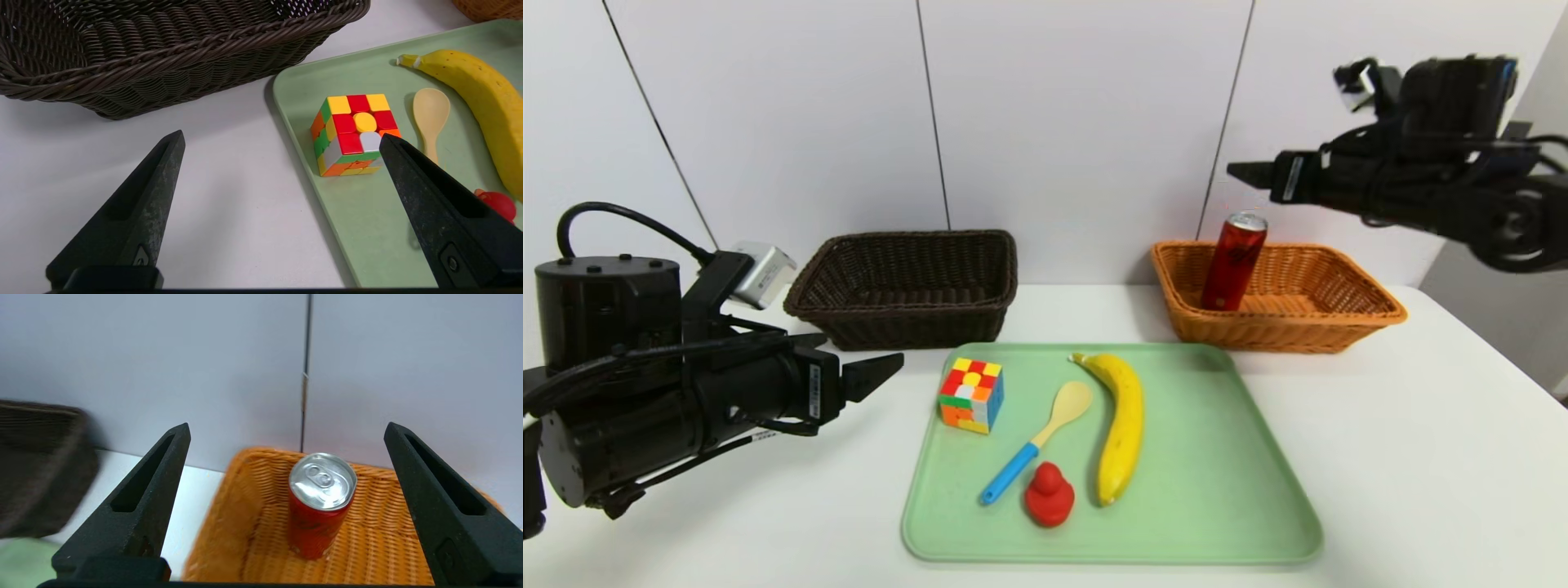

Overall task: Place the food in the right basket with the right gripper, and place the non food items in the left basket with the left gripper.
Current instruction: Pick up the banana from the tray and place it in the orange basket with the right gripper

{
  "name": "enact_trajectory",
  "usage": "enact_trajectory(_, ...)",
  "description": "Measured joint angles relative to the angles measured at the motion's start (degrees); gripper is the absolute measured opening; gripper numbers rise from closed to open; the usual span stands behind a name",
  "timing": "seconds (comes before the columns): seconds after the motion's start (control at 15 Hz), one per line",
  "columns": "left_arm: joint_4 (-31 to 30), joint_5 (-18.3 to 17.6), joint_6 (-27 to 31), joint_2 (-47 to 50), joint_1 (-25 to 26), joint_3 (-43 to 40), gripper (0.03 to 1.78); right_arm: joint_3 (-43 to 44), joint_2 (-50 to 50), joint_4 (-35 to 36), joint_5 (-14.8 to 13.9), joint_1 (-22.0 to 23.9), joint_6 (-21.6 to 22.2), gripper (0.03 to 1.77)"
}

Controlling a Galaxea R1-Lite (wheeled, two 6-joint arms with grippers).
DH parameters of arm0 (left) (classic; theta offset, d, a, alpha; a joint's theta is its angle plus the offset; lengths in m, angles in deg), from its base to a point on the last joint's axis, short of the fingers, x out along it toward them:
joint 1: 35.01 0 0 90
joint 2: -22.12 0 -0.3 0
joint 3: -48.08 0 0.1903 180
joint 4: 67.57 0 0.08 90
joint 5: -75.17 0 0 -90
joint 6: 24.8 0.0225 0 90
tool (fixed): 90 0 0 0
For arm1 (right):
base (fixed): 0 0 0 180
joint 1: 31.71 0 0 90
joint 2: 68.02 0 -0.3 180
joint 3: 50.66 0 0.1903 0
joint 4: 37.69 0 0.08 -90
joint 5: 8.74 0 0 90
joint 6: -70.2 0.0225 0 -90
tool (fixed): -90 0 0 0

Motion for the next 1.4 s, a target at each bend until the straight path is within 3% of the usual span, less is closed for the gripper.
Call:
enact_trajectory(0.2, 3.41, 4.38, -5.49, 0.8, -3.01, 2.76, 1.69, 13.14, -6.94, -20.5, -1.18, -2.91, 1.63, 1.66)
enact_trajectory(0.4, 10.07, 6.94, -7.0, 1.99, -5.99, 5.6, 1.69, 26.67, -8.63, -43.72, -3.28, -7.61, 9.09, 1.68)
enact_trajectory(0.6, 11.47, 7.52, -6.89, 2.99, -6.73, 6.4, 1.69, 28.86, -5.92, -61.03, -5.5, -15.36, 23.27, 1.69)
enact_trajectory(0.73, 11.45, 7.57, -6.89, 3.64, -6.84, 6.39, 1.69, 28.83, -2.61, -69.51, -5.02, -19.41, 33.52, 1.69)
enact_trajectory(0.87, 11.23, 7.8, -6.56, 4.14, -6.88, 5.92, 1.69, 28.7, 0.2, -73.48, -0.66, -20.94, 40.8, 1.69)
enact_trajectory(1.0, 10.34, 7.9, -6.51, 4.44, -6.88, 5.62, 1.69, 28.64, 2.95, -74.47, 3.25, -21.44, 42.68, 1.69)
enact_trajectory(1.2, 10.09, 7.41, -6.73, 4.85, -6.88, 5.57, 1.69, 28.68, 7.42, -76.79, 2.9, -21.72, 42.2, 1.69)
enact_trajectory(1.4, 10.07, 6.47, -6.8, 4.91, -6.88, 5.84, 1.69, 28.86, 12.52, -79.51, 0.06, -22.58, 41.96, 1.69)
